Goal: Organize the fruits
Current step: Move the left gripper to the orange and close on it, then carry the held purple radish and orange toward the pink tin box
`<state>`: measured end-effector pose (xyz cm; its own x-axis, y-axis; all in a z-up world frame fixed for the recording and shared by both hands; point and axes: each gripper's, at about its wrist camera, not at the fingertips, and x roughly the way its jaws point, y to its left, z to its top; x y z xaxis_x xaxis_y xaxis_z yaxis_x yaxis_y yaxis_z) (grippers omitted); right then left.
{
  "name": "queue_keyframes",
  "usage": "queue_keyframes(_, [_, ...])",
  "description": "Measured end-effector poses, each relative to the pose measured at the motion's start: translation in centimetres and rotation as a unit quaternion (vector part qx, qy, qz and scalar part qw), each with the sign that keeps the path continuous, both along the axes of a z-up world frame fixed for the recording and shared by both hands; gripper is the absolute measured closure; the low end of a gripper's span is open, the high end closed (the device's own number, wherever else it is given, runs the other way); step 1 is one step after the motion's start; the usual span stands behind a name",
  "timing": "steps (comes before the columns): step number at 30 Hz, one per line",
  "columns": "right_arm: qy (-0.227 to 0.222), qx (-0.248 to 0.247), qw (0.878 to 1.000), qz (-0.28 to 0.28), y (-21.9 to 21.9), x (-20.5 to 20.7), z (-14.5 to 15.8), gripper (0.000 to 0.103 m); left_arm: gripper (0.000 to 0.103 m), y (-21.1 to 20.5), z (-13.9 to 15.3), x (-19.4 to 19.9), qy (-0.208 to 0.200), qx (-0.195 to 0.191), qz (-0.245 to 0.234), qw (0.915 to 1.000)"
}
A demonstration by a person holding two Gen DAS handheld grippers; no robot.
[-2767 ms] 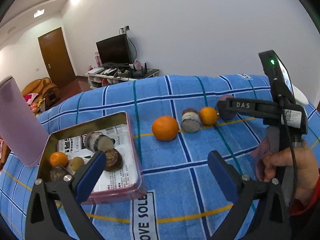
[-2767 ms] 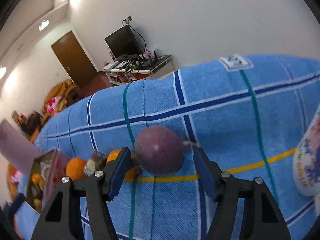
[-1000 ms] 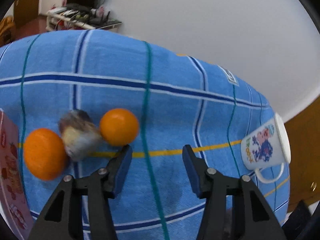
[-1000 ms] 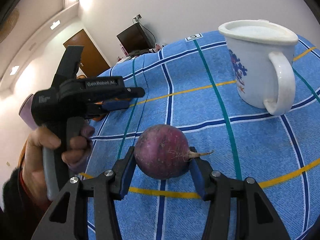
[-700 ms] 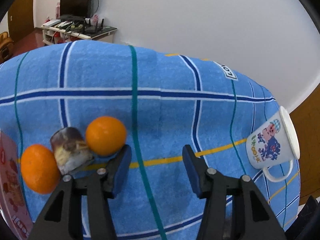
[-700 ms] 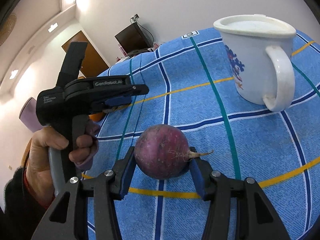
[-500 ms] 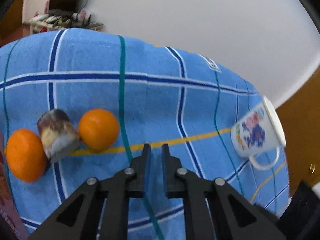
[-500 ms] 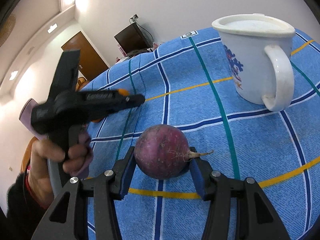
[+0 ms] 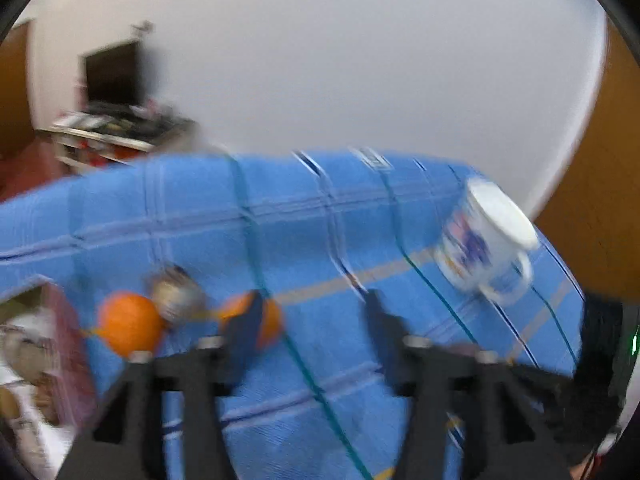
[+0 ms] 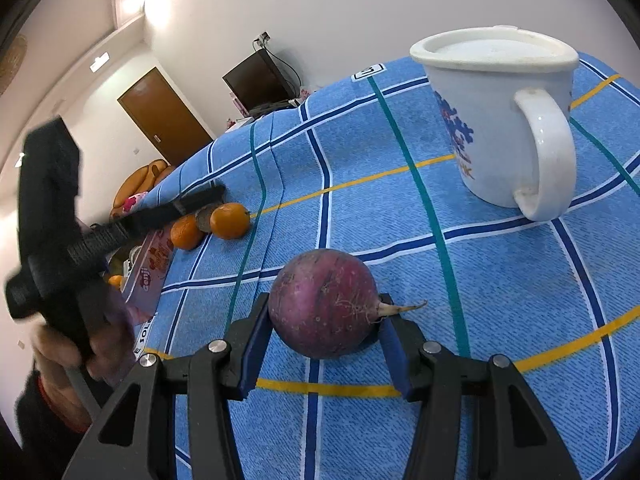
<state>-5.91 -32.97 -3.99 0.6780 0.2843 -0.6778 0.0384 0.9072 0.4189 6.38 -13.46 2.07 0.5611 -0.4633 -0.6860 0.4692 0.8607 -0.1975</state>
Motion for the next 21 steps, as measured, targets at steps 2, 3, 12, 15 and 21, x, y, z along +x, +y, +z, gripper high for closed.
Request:
queue_keyframes(2, [0.000, 0.000, 1.000, 0.001, 0.0, 0.1, 0.0, 0.050, 0.038, 0.3, 0.5, 0.6, 0.000, 0.008, 0.013, 0.9999])
queue_keyframes(3, [0.000, -0.001, 1.000, 0.001, 0.0, 0.1, 0.0, 0.050, 0.038, 0.1, 0.4, 0.8, 0.003, 0.016, 0.011, 0.9998])
queue_keyframes(12, [0.001, 0.005, 1.000, -0.002, -0.1, 0.1, -0.1, 0.050, 0.046, -1.8, -3.9, 3.0, 0.057, 0.085, 0.021, 0.9945])
queue_keyframes(15, [0.001, 0.002, 1.000, 0.000, 0.1, 0.1, 0.0, 0.050, 0.046, -1.3, -4.5, 2.3, 0.065, 0.078, 0.022, 0.9945])
queue_keyframes(21, [0.000, 0.000, 1.000, -0.001, 0.2, 0.2, -0.1, 0.050, 0.054, -1.8, -5.6, 1.4, 0.047, 0.087, 0.027, 0.9947])
